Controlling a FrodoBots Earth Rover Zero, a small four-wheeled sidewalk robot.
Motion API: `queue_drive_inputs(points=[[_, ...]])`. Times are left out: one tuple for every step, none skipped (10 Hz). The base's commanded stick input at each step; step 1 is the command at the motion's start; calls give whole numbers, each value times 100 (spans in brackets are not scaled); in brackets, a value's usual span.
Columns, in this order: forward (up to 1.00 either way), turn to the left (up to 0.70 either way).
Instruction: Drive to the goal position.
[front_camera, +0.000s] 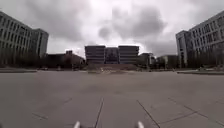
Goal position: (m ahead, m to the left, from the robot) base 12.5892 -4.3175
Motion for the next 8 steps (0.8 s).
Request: queue_drive_inputs(points=[[100,-1],[100,-2],[100,-31],[100,-32],[100,-8],[100,0],[100,0],[100,-1]])
